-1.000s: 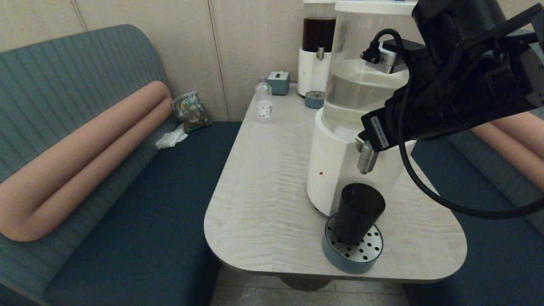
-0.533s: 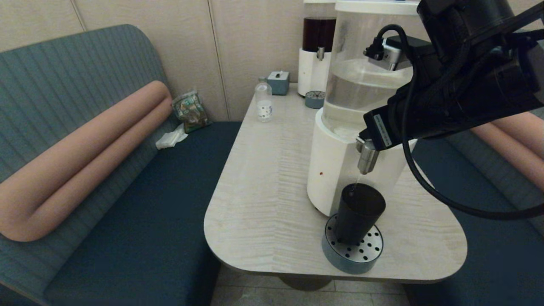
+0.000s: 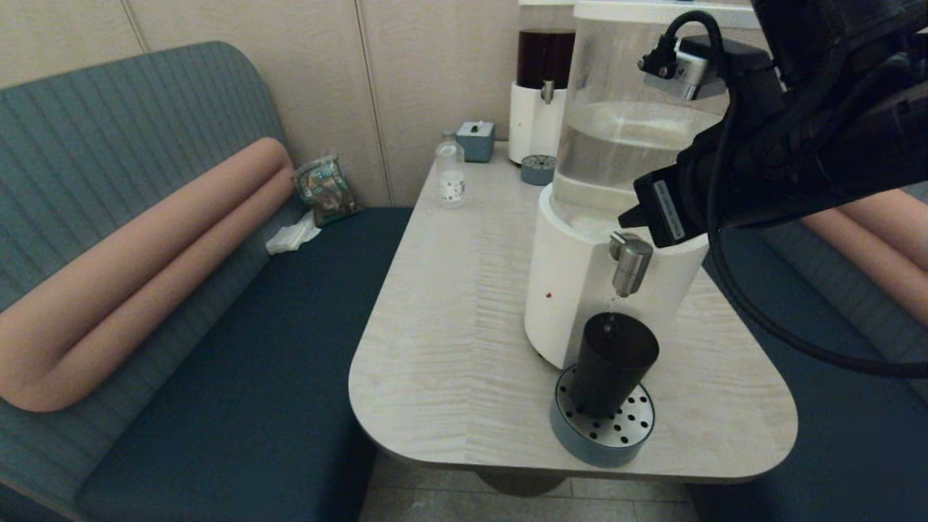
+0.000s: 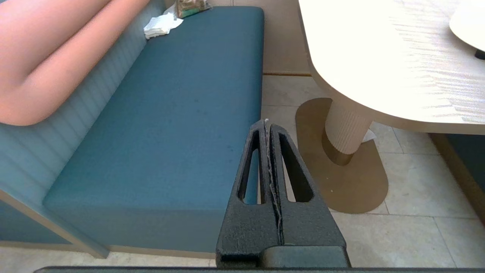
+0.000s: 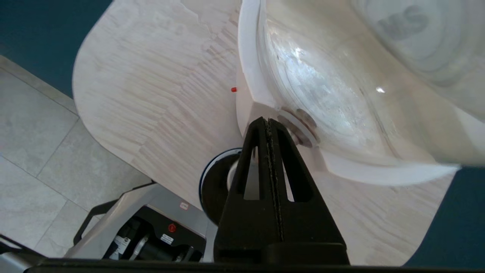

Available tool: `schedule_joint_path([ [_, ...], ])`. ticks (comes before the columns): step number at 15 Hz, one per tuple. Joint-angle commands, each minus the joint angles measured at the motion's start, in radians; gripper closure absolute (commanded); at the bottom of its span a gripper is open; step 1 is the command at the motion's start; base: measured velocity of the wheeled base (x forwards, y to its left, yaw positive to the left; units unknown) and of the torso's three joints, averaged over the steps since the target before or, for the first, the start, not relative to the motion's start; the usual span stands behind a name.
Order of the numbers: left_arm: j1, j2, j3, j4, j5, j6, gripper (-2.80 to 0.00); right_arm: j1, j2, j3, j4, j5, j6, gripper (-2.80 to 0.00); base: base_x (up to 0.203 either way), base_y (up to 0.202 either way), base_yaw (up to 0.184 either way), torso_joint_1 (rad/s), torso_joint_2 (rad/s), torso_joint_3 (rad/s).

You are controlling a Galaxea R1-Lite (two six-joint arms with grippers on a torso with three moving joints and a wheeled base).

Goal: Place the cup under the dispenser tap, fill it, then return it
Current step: Turn on the faucet, then turn off the faucet

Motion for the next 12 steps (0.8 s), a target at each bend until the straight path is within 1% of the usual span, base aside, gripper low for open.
schedule_joint_path([
  [1,0.000,0.002,0.000,0.000,0.000,0.000,0.00,0.001,-0.047,0.004,0.007,-0.002,-0.001,0.00,0.000,0.000,0.000,0.000,0.00,0.000],
  [4,0.000,0.002,0.000,0.000,0.000,0.000,0.00,0.013,-0.122,0.015,0.013,-0.003,-0.004,0.00,0.000,0.000,0.000,0.000,0.00,0.000],
  [7,0.000,0.002,0.000,0.000,0.000,0.000,0.00,0.037,-0.233,0.038,0.052,-0.014,-0.001,0.00,0.000,0.000,0.000,0.000,0.00,0.000],
  [10,0.000,0.002,0.000,0.000,0.000,0.000,0.00,0.040,-0.342,0.076,0.081,-0.039,0.000,0.00,0.000,0.000,0.000,0.000,0.00,0.000],
  [12,0.000,0.002,0.000,0.000,0.000,0.000,0.00,0.025,-0.424,0.126,0.081,-0.070,0.000,0.00,0.000,0.000,0.000,0.000,0.00,0.000],
])
